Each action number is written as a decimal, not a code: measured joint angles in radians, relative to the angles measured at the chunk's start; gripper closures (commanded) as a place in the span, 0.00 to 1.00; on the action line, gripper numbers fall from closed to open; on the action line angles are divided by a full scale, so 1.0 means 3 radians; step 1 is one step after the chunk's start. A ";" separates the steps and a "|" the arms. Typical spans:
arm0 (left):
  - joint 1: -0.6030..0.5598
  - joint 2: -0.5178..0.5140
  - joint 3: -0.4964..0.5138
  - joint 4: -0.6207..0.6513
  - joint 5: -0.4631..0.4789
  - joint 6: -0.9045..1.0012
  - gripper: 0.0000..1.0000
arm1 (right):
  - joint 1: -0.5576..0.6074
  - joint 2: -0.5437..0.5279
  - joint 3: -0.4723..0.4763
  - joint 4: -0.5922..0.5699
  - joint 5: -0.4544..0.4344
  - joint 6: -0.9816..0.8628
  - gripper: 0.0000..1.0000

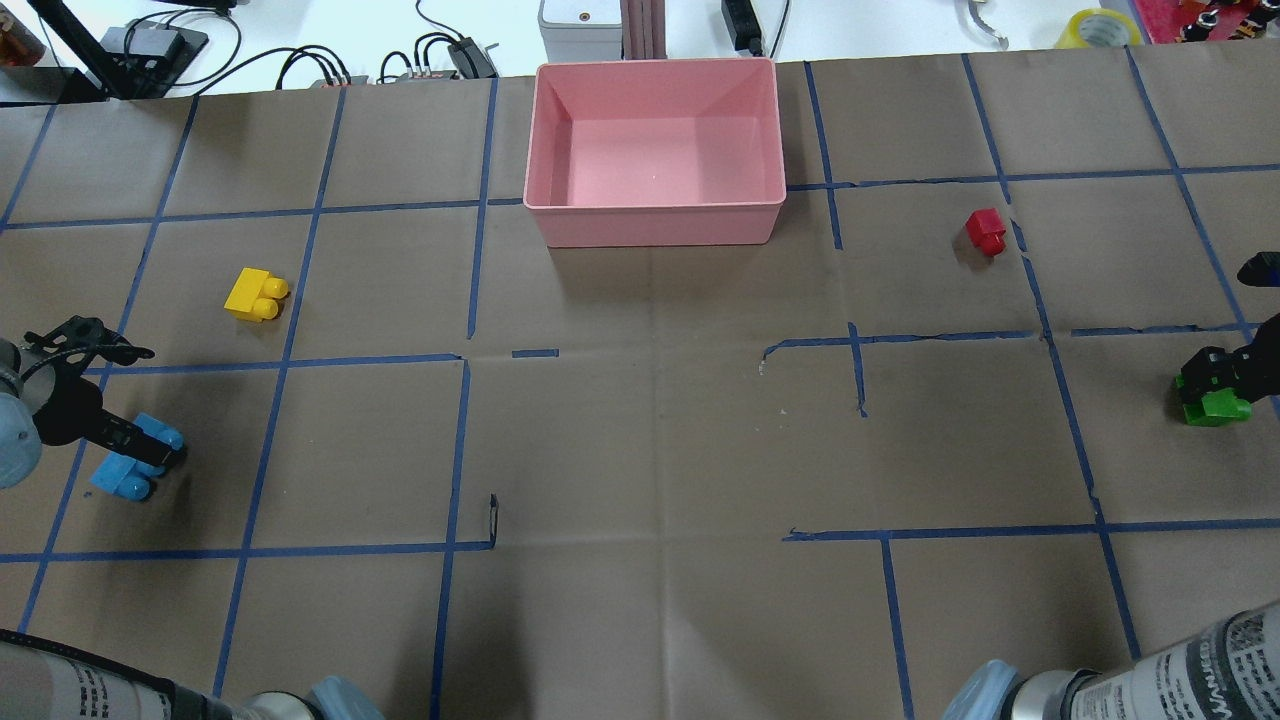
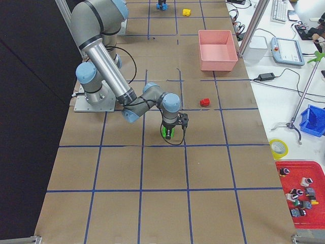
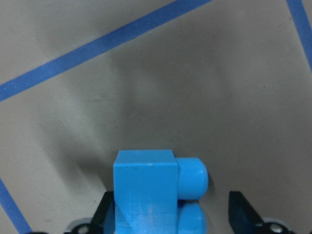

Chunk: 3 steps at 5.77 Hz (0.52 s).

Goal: Put all blocks into box

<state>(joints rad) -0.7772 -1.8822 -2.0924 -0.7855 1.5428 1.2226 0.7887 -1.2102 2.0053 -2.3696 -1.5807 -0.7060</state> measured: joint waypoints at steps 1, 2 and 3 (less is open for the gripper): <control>0.0061 -0.0085 0.0001 0.0093 -0.0001 0.0033 0.32 | 0.0021 -0.0040 -0.0020 0.0011 -0.0014 -0.0027 0.88; 0.0095 -0.0113 0.0003 0.0159 0.0004 0.0068 0.32 | 0.0077 -0.0130 -0.0096 0.0076 -0.0034 -0.0033 0.89; 0.0107 -0.0100 0.0007 0.0178 0.0011 0.0072 0.38 | 0.0177 -0.0250 -0.0275 0.0285 -0.0045 -0.0025 0.91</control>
<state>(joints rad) -0.7450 -1.9121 -2.0903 -0.7320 1.5460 1.2441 0.8417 -1.2853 1.9227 -2.2841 -1.5941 -0.7134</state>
